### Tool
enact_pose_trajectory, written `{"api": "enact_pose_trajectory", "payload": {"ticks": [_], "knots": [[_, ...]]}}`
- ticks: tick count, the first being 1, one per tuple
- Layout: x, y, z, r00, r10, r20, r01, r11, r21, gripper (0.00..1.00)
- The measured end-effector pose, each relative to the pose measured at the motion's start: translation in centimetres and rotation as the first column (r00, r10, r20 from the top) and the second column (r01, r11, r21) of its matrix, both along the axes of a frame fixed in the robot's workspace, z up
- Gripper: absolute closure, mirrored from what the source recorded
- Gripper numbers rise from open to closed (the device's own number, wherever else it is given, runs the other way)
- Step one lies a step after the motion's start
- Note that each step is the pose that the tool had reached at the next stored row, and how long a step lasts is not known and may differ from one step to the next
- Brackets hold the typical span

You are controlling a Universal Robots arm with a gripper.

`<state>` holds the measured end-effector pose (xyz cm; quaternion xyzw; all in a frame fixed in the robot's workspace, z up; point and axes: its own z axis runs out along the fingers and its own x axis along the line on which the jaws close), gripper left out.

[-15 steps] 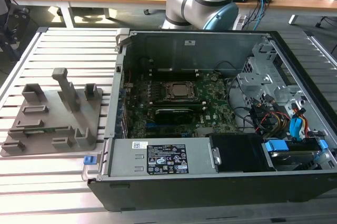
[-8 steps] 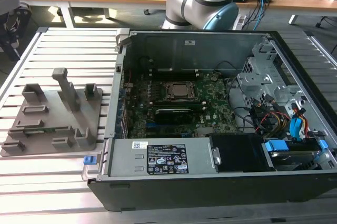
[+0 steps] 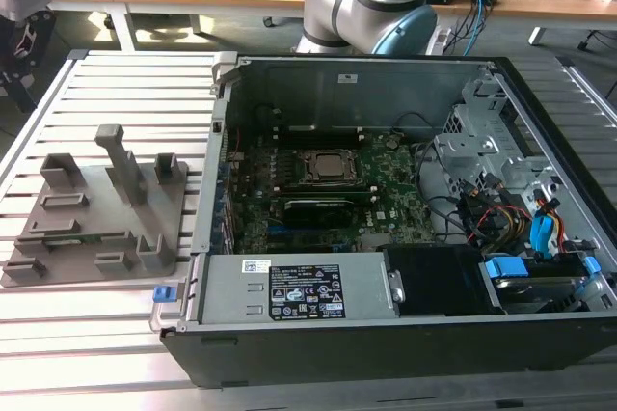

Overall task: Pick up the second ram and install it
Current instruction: 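Pick up the second ram and move it above second insertion slot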

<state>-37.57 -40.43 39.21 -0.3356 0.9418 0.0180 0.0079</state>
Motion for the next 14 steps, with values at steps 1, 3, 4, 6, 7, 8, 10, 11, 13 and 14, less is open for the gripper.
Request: {"api": "enact_pose_trajectory", "payload": {"ticks": [1,3,4,6,7,8,10,11,13,14], "knots": [[0.00,0.00,0.00,0.9999,0.017,0.0000,-0.017,0.9999,0.0000,0.89],[0.00,0.00,0.00,0.9983,0.058,0.0000,-0.058,0.9983,0.0000,0.89],[0.00,0.00,0.00,0.9966,0.082,-0.0001,-0.082,0.9966,0.0000,0.89],[0.00,0.00,0.00,0.9916,0.130,0.0000,-0.130,0.9916,0.0000,0.89],[0.00,0.00,0.00,0.9890,0.148,0.0000,-0.148,0.9890,-0.0001,0.89],[0.00,0.00,0.00,0.9854,0.170,0.0000,-0.170,0.9854,0.0000,0.89],[0.00,0.00,0.00,0.9794,0.202,0.0000,-0.202,0.9794,0.0000,0.89],[0.00,0.00,0.00,0.9760,0.218,0.0000,-0.218,0.9760,0.0000,0.89],[0.00,0.00,0.00,0.9620,0.273,0.0000,-0.273,0.9620,0.0000,0.89],[0.00,0.00,0.00,0.9552,0.296,0.0000,-0.296,0.9552,0.0000,0.89]]}}
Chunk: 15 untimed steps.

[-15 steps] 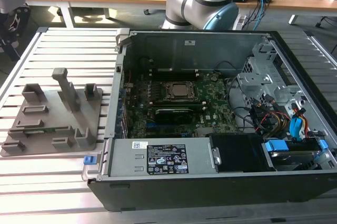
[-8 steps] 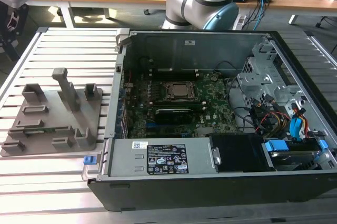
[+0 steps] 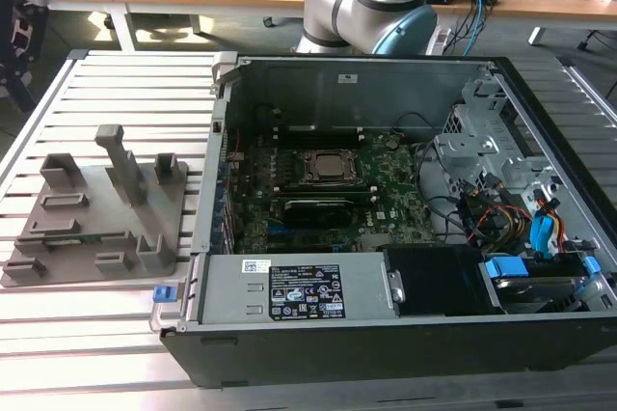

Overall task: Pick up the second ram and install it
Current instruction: 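Pick up the second ram and move it above second insertion slot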

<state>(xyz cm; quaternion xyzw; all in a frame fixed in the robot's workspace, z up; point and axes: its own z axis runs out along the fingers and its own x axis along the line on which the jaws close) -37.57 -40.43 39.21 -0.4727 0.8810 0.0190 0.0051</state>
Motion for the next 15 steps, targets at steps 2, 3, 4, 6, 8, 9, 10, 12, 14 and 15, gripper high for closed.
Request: {"api": "enact_pose_trajectory", "payload": {"ticks": [2,3,4,6,8,9,10,12,14,15], "knots": [[0.00,0.00,0.00,0.9996,0.027,-0.0001,-0.027,0.9996,-0.0001,0.89],[0.00,0.00,0.00,0.9993,0.038,0.0000,-0.038,0.9993,0.0000,0.89],[0.00,0.00,0.00,0.9983,0.058,0.0000,-0.058,0.9983,0.0000,0.89],[0.00,0.00,0.00,0.9952,0.098,0.0000,-0.098,0.9952,0.0000,0.89],[0.00,0.00,0.00,0.9921,0.126,0.0000,-0.126,0.9921,0.0000,0.89],[0.00,0.00,0.00,0.9903,0.139,0.0000,-0.139,0.9903,0.0000,0.89],[0.00,0.00,0.00,0.9870,0.161,0.0000,-0.161,0.9870,0.0000,0.89],[0.00,0.00,0.00,0.9800,0.199,0.0000,-0.199,0.9800,-0.0001,0.89],[0.00,0.00,0.00,0.9734,0.229,0.0000,-0.229,0.9734,0.0000,0.89],[0.00,0.00,0.00,0.9631,0.269,0.0000,-0.269,0.9631,0.0000,0.89]]}}
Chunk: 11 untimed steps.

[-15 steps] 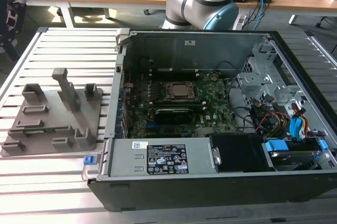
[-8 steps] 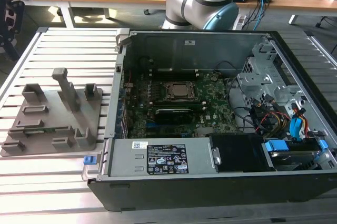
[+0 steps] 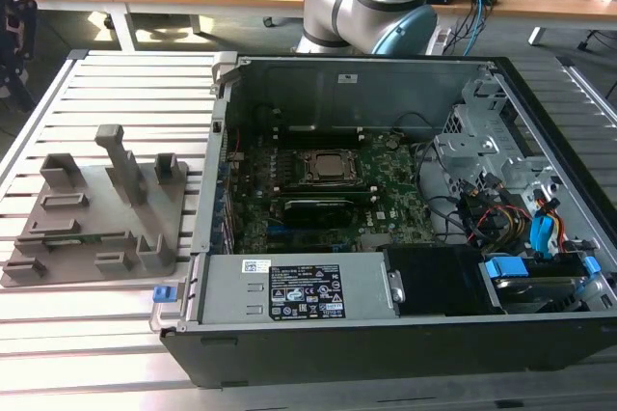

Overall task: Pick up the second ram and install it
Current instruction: 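Pick up the second ram and move it above second insertion slot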

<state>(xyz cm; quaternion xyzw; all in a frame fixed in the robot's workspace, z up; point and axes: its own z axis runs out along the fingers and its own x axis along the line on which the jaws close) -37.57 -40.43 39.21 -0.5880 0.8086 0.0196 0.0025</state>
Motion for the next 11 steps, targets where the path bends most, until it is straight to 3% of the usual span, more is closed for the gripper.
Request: {"api": "enact_pose_trajectory", "payload": {"ticks": [2,5,9,11], "knots": [[0.00,0.00,0.00,0.9986,0.053,0.0000,-0.053,0.9986,0.0000,0.89],[0.00,0.00,0.00,0.9904,0.138,0.0000,-0.138,0.9904,0.0000,0.89],[0.00,0.00,0.00,0.9820,0.189,0.0000,-0.189,0.9820,0.0000,0.89],[0.00,0.00,0.00,0.9699,0.243,0.0000,-0.243,0.9699,0.0000,0.89]]}}
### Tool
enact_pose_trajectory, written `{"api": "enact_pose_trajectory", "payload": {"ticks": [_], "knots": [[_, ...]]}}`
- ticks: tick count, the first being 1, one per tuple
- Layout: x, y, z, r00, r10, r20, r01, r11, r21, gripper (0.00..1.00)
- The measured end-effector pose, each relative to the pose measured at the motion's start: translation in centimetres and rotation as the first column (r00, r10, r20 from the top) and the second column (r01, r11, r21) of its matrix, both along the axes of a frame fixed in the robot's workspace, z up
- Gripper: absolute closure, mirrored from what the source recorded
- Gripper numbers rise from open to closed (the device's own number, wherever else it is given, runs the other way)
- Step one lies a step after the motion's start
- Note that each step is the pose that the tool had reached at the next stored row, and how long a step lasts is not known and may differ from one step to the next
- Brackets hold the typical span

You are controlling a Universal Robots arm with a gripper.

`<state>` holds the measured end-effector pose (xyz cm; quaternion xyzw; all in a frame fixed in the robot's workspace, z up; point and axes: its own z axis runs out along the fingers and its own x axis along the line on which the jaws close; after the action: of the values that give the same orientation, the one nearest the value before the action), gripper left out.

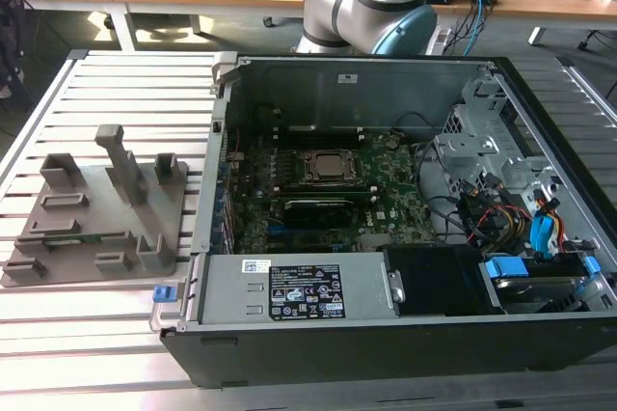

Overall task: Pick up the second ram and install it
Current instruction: 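Pick up the second ram and move it above second insertion slot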

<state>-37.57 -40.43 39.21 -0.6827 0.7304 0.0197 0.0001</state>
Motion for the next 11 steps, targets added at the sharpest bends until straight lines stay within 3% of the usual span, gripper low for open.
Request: {"api": "enact_pose_trajectory", "payload": {"ticks": [6,11], "knots": [[0.00,0.00,0.00,0.9920,0.126,0.0000,-0.126,0.9920,0.0000,0.89],[0.00,0.00,0.00,0.9791,0.204,0.0000,-0.204,0.9791,0.0000,0.89]]}}
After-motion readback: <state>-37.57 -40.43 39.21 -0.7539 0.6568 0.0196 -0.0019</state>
